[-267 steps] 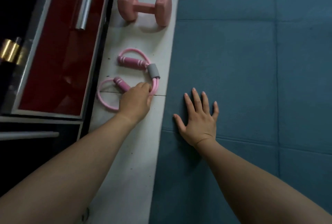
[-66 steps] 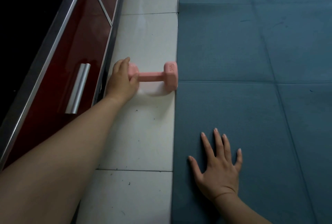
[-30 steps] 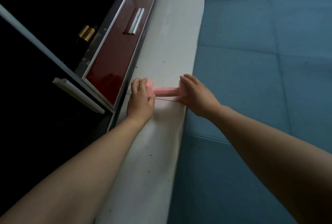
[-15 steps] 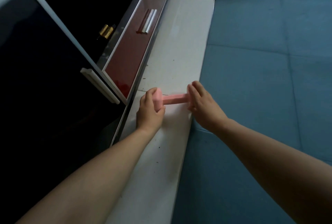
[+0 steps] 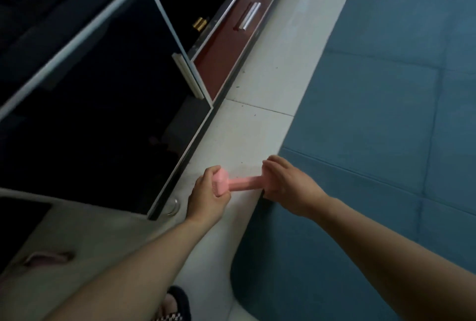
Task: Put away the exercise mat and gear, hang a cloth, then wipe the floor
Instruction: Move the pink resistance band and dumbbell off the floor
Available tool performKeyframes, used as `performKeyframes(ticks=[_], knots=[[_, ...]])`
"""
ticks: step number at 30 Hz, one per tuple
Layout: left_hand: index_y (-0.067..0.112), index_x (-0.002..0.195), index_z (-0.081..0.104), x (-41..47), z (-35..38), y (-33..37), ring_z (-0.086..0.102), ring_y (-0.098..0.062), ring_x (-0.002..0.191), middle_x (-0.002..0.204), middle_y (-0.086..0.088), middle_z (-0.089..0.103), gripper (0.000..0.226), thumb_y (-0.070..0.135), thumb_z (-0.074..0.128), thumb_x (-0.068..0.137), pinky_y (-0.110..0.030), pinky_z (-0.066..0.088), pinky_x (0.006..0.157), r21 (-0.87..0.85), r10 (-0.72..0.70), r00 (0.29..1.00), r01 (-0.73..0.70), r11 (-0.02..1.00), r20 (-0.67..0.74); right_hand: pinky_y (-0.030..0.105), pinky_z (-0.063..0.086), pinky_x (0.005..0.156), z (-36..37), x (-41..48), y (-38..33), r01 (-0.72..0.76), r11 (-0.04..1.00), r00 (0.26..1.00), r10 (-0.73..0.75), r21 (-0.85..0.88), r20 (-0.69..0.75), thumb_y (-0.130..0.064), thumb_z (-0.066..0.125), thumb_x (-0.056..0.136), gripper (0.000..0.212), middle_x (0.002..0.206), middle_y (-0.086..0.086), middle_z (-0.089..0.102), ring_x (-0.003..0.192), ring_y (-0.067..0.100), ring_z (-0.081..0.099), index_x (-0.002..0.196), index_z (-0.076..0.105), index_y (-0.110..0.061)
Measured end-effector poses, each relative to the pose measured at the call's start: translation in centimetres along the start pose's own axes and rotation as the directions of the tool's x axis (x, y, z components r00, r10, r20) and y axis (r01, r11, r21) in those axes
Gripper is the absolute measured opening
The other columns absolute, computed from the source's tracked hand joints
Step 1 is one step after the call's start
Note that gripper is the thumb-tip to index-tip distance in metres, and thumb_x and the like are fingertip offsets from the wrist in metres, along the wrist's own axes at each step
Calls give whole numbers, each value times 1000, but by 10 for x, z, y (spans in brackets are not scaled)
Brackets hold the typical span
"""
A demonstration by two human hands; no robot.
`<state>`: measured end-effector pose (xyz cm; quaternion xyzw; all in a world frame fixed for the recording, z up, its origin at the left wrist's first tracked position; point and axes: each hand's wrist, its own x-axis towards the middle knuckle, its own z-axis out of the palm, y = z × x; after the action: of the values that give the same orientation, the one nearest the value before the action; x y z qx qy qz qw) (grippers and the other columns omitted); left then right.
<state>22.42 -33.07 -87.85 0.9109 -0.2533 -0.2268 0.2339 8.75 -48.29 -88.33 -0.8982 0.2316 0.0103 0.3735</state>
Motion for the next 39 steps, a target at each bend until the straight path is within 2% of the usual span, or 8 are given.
performKeyframes(ticks=[5, 14, 17, 21, 24, 28, 32, 39], knots=[[30, 128, 43, -65, -13, -37, 55, -22, 104, 124, 1, 54, 61, 21, 69, 74, -31, 45, 83, 12, -119, 992, 119, 993, 43, 24, 32, 103, 26, -51, -26, -97, 976, 993, 83, 193, 82, -26, 73, 76, 73, 145, -1, 37, 128, 18, 41, 138, 38, -13], [26, 133, 41, -104, -27, -93, 54, -23, 110, 128, -1, 53, 62, 24, 68, 77, -27, 42, 83, -16, -80, 991, 82, 997, 109, 37, 45, 92, 51, -68, -72, -99, 993, 985, 89, 62, 149, -19, 68, 77, 53, 127, 6, 54, 109, 24, 54, 125, 49, -9], [25, 137, 38, -107, -39, -107, 51, -25, 116, 133, -4, 52, 65, 22, 65, 78, -29, 43, 90, -55, -99, 983, 108, 993, 154, 42, 46, 91, 64, -72, -91, -150, 987, 975, 139, 51, 171, -13, 66, 77, 52, 125, 10, 55, 108, 28, 55, 125, 48, -5], [27, 139, 35, -108, -39, -125, 52, -23, 115, 133, -3, 51, 63, 26, 65, 83, -26, 40, 84, -171, -53, 982, 84, 982, 180, 31, 48, 85, 76, -69, -86, -222, 971, 963, 203, 92, 177, -15, 65, 79, 66, 130, 3, 53, 111, 21, 56, 139, 37, -17], [32, 142, 28, -108, -35, -134, 53, -23, 113, 135, -1, 47, 68, 29, 64, 84, -36, 49, 86, -294, -31, 974, 99, 951, 226, 22, 44, 78, 85, -71, -80, -289, 942, 952, 264, 172, 153, -19, 66, 79, 72, 128, -4, 51, 105, 14, 57, 143, 33, -24], [34, 140, 27, -109, -34, -135, 54, -21, 108, 131, 1, 47, 68, 26, 64, 83, -39, 51, 87, -379, -37, 971, 127, 917, 236, 20, 44, 72, 97, -76, -83, -337, 896, 940, 338, 289, 48, -18, 67, 79, 57, 120, -5, 57, 94, 13, 61, 132, 47, -23], [38, 128, 35, -110, -27, -141, 58, -19, 96, 116, 5, 53, 59, 24, 66, 80, -30, 50, 75, -432, -35, 977, 125, 893, 210, 29, 49, 76, 108, -83, -90, -342, 913, 935, 354, 222, -14, -21, 64, 79, 48, 105, -4, 62, 92, 16, 62, 125, 49, -26], [45, 118, 44, -113, -29, -156, 60, -19, 93, 109, 8, 55, 58, 20, 70, 72, -41, 55, 76, -595, -92, 976, 192, 781, 195, 29, 53, 68, 117, -85, -115, -352, 902, 918, 384, 249, -95, -23, 62, 77, 27, 87, -7, 69, 81, 12, 66, 104, 60, -27]])
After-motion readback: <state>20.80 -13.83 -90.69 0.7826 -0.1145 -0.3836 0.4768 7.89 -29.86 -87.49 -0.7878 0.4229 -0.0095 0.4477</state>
